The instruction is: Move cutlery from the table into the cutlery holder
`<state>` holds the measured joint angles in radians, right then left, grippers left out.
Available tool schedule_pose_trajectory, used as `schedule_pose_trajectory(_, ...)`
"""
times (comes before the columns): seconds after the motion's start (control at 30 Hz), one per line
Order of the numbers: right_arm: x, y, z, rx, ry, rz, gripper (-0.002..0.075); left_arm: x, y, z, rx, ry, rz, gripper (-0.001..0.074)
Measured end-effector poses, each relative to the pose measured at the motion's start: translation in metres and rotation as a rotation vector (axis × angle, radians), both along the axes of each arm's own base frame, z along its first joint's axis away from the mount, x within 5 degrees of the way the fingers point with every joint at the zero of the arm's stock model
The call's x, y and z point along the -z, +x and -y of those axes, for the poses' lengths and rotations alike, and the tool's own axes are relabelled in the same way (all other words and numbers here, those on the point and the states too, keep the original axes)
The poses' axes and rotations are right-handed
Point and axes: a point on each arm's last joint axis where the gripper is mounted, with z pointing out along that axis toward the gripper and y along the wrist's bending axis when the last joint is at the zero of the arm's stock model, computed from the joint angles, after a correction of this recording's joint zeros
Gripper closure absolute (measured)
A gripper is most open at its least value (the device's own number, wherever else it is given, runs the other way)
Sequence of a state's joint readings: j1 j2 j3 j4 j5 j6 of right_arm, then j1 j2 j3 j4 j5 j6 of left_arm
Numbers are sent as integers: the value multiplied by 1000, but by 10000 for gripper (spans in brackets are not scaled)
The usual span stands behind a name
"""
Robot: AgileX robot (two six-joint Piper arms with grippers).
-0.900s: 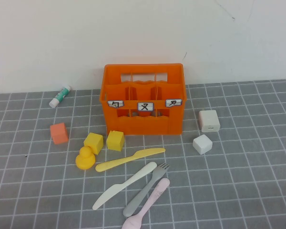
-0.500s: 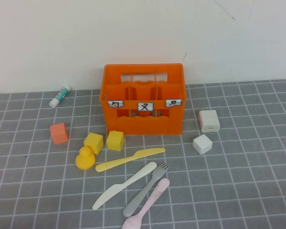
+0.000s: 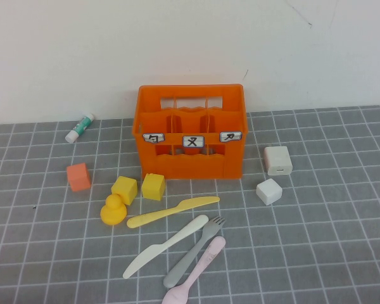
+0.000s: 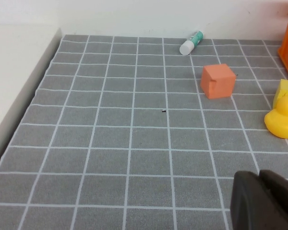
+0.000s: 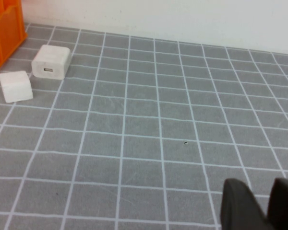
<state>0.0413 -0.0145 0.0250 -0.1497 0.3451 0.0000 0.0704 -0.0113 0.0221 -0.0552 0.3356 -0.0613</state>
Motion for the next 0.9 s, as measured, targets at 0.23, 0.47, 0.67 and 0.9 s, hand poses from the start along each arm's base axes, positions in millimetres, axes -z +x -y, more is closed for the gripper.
schedule_pose_trajectory(0.23,0,0,0,0,0,-1,581,-1,0,0,-1,-13,12,738)
schedule_pose_trajectory(0.47,0,0,0,0,0,-1,581,-15,4,8,-49,-651,190,738)
schedule_pose_trajectory(0.67,0,0,0,0,0,-1,581,-23,4,6,-86,-978,272,738)
schedule_pose_trajectory(0.9,0,0,0,0,0,-1,581,-25,4,6,-99,-1098,289,739)
